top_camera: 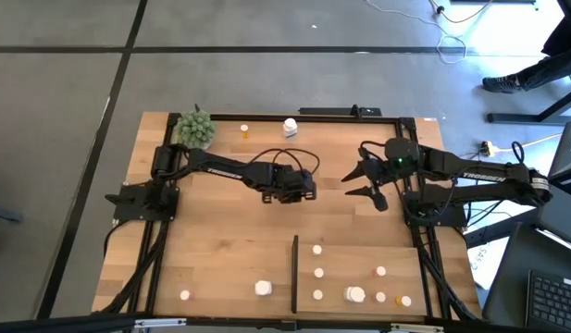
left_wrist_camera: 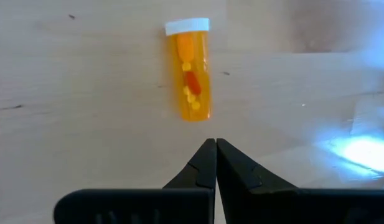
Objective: Pick and place medicine bottles onto shelf by color
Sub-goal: Put the bottom orange pill bottle on the shelf aligned with the other orange pill bottle
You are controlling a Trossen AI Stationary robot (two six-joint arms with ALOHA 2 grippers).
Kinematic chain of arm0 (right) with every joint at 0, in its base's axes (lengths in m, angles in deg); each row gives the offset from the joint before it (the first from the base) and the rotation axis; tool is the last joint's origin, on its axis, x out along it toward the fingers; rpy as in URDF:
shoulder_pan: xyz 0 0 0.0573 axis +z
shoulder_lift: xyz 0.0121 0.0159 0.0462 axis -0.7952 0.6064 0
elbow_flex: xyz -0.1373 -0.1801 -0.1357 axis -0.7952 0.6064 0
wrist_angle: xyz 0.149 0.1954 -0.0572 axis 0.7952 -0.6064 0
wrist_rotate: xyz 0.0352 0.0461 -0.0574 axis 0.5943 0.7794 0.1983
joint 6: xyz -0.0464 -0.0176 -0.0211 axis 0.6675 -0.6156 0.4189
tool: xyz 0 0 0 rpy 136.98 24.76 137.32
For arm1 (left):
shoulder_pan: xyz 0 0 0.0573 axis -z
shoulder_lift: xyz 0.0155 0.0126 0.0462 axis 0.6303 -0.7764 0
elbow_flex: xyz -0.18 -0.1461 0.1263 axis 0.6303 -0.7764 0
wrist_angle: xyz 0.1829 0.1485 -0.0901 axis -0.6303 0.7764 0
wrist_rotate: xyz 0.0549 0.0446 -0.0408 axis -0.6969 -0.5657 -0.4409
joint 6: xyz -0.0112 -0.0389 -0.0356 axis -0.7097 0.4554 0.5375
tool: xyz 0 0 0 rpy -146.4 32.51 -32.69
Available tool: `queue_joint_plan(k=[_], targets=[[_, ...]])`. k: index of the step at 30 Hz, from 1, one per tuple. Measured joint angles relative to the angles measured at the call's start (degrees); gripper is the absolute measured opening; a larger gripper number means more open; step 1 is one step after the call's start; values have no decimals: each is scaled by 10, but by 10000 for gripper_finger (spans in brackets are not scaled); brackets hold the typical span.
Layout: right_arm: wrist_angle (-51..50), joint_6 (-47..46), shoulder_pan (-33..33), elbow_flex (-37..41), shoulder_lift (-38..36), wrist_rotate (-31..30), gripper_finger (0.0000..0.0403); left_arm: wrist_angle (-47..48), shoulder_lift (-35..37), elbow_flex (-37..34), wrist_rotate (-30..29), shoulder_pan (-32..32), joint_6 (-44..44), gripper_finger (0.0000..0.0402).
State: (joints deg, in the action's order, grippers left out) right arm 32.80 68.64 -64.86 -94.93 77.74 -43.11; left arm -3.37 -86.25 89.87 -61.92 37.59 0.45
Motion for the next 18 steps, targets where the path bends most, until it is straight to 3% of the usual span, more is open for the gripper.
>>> queue_joint_plan(k=[18], targets=[[4, 1, 1, 0, 0, 0, 192, -2, 0, 0, -2, 0, 0, 2]])
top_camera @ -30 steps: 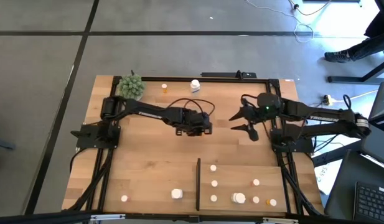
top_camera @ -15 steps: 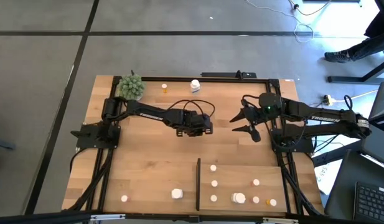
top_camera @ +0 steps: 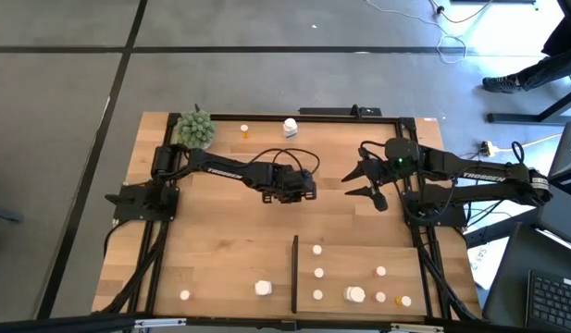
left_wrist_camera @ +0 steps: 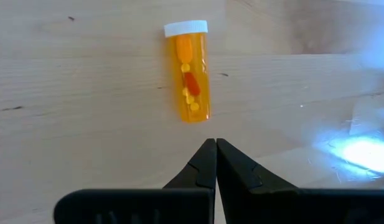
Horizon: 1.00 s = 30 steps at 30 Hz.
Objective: Pick and place medicine bottles onto shelf by color
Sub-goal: Put the bottom orange pill bottle on the shelf aligned with the other orange pill bottle
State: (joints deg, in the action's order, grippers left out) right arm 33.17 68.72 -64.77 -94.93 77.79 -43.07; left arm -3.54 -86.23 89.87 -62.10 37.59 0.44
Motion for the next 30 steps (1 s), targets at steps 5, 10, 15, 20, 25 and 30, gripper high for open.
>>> queue_joint_plan(k=[5, 10, 15, 20, 25, 30], targets=[[0, 0, 0, 0, 0, 0, 192, -8, 0, 0, 1, 0, -6, 2], [0, 0, 0, 0, 0, 0, 192, -26, 0, 0, 1, -2, -65, 12], [0, 0, 0, 0, 0, 0, 192, -34, 0, 0, 1, -4, -137, 54], [0, 0, 0, 0, 0, 0, 192, -35, 0, 0, 2, -5, -149, 103], [0, 0, 0, 0, 0, 0, 192, -44, 0, 0, 2, -7, -131, 150], [0, 0, 0, 0, 0, 0, 192, -35, 0, 0, -9, -14, -139, 185]])
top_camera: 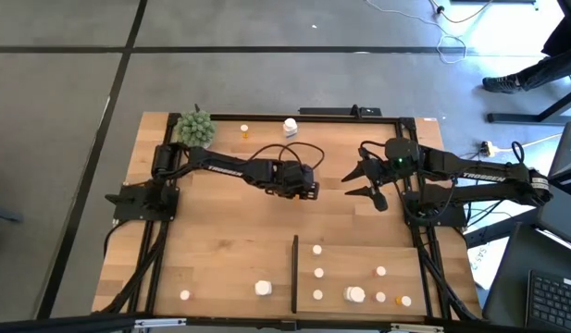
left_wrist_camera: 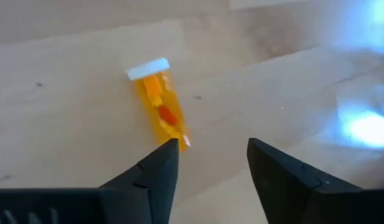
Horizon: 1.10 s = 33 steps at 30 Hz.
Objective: Pick and place medicine bottles onto shelf by color
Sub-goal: Put the bottom orange pill bottle on the shelf aligned with the other orange pill bottle
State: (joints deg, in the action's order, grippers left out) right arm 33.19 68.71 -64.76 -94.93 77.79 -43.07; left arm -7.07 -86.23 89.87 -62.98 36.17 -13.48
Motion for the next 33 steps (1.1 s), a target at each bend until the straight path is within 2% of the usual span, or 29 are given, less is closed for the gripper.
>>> queue_joint_plan(k=[10, 16, 27, 33], targets=[[0, 0, 0, 0, 0, 0, 192, -6, -10, 1, -56, -1, 6, 192], [4, 0, 0, 0, 0, 0, 192, -16, -35, 0, -34, -1, 47, 192], [7, 0, 0, 0, 0, 0, 192, -21, -44, 0, -22, -6, 46, 192], [7, 0, 0, 0, 0, 0, 192, -8, -8, 0, 6, -17, -45, 189]])
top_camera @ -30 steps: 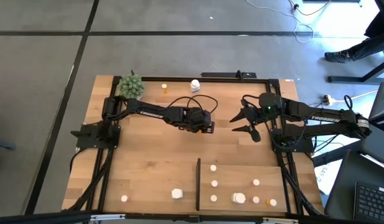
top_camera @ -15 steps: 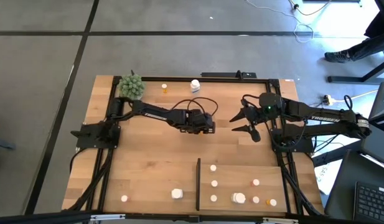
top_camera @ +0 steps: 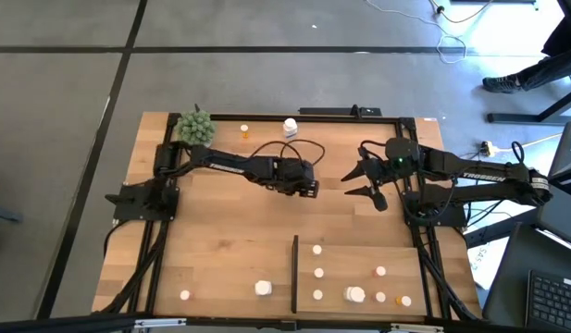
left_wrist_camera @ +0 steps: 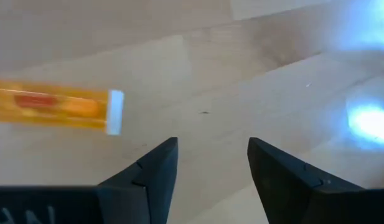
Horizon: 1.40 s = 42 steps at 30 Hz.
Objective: Pick and place medicine bottles onto shelf by color
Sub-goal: Put the bottom orange pill bottle on the shelf aligned with the other orange pill bottle
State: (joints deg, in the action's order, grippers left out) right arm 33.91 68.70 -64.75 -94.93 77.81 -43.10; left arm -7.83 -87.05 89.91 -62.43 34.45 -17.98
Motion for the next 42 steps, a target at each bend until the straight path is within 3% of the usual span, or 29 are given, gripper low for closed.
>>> queue_joint_plan(k=[5, 15, 22, 25, 32, 42], targets=[[0, 0, 0, 0, 0, 0, 192, 47, 31, 7, 0, -19, -129, 188], [2, 0, 0, 0, 0, 0, 192, 164, 35, 13, 13, -65, -554, 188], [2, 1, 0, 0, 0, 0, 192, 229, 35, 12, -3, -69, -779, 188], [2, 1, 0, 0, 0, 0, 192, 216, 35, 6, -4, -69, -819, 188], [2, 1, 0, 0, 0, 0, 192, 176, 35, -33, 26, -69, -823, 188], [2, 1, 0, 0, 0, 0, 192, 121, 35, -59, 5, -65, -882, 188]])
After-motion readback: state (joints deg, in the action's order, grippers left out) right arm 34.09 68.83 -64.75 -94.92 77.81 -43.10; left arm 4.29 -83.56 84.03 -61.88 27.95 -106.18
